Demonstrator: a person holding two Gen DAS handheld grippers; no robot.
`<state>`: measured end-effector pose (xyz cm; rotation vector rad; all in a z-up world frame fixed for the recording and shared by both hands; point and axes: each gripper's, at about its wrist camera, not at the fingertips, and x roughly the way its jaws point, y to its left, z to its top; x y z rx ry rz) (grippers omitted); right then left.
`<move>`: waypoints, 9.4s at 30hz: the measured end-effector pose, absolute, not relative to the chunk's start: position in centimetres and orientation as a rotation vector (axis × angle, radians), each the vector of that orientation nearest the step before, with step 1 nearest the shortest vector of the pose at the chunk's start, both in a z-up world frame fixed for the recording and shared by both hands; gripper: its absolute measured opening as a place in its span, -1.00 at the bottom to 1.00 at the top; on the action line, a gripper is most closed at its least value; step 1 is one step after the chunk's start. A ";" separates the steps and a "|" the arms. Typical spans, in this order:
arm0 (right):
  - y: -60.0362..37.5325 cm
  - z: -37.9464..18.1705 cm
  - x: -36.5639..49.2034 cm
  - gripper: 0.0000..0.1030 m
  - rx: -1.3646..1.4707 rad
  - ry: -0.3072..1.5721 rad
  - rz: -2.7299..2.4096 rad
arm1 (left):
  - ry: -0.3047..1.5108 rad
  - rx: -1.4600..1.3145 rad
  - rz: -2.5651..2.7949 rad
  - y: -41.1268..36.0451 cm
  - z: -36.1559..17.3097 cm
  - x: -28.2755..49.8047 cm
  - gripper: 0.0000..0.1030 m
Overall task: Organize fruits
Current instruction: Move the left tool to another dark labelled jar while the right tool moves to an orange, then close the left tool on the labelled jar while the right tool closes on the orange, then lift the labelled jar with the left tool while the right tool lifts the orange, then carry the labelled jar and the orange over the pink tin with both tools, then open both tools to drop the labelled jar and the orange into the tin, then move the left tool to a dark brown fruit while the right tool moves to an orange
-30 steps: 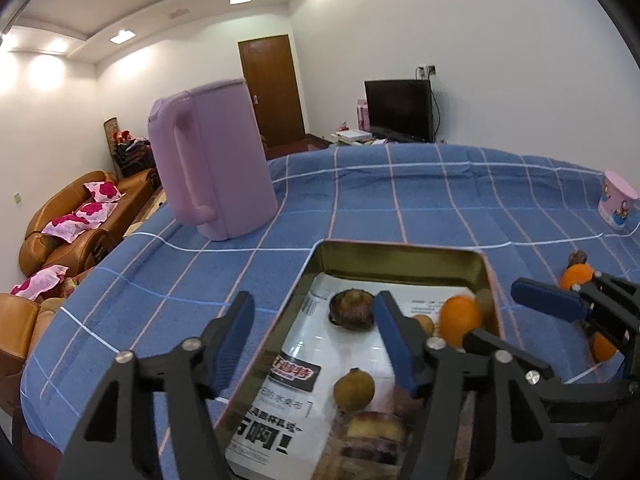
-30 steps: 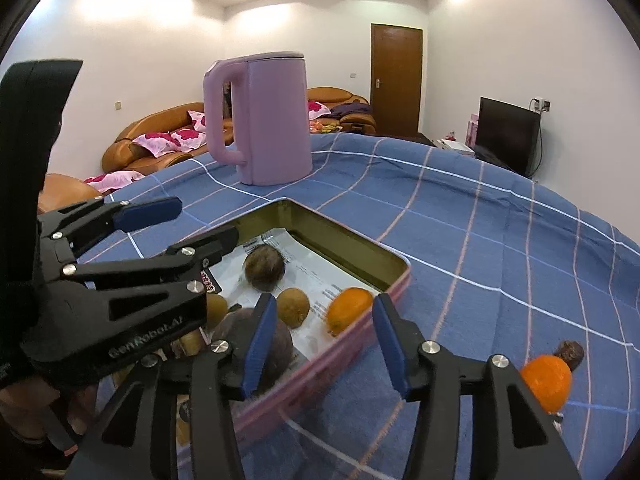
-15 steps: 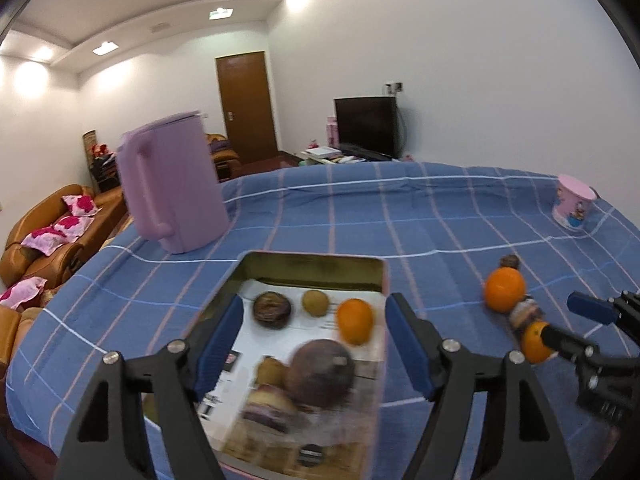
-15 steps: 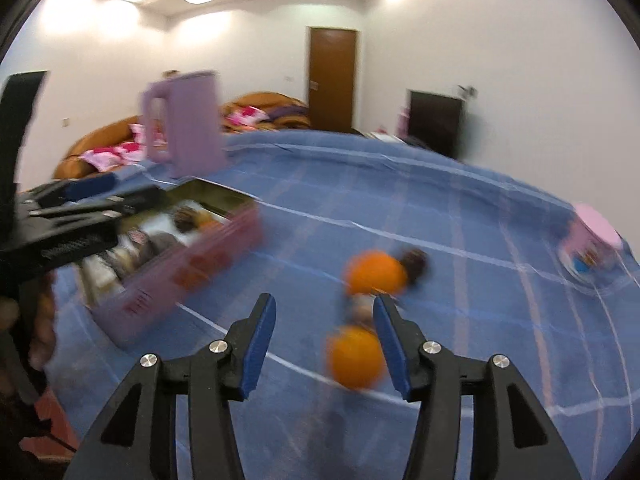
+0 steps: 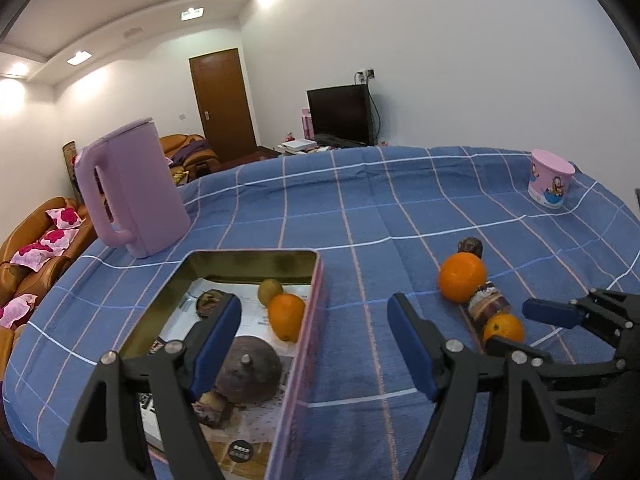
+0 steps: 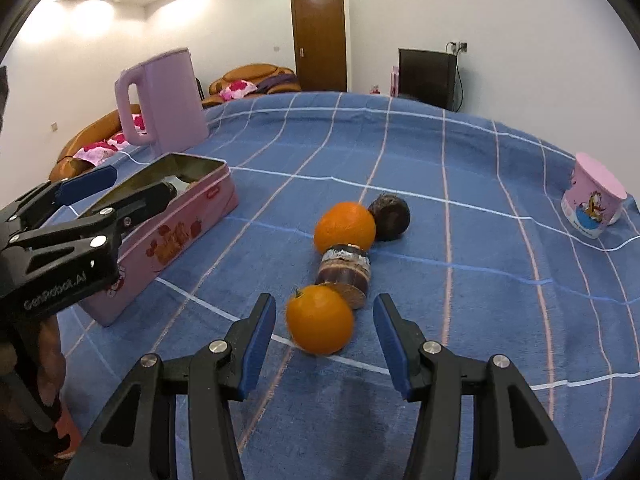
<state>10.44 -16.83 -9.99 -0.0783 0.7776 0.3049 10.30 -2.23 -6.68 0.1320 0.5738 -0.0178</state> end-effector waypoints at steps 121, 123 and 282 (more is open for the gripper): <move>-25.9 -6.2 5.9 -0.27 -0.015 0.424 0.186 | 0.460 0.099 -0.211 -12.6 -7.3 9.1 -0.15; -25.9 -6.2 5.8 -0.27 -0.013 0.418 0.187 | 0.454 0.101 -0.208 -12.6 -7.3 9.1 -0.15; -12.8 -7.1 10.6 0.08 -0.176 0.585 0.328 | 0.488 0.049 0.156 6.2 -5.2 9.1 0.47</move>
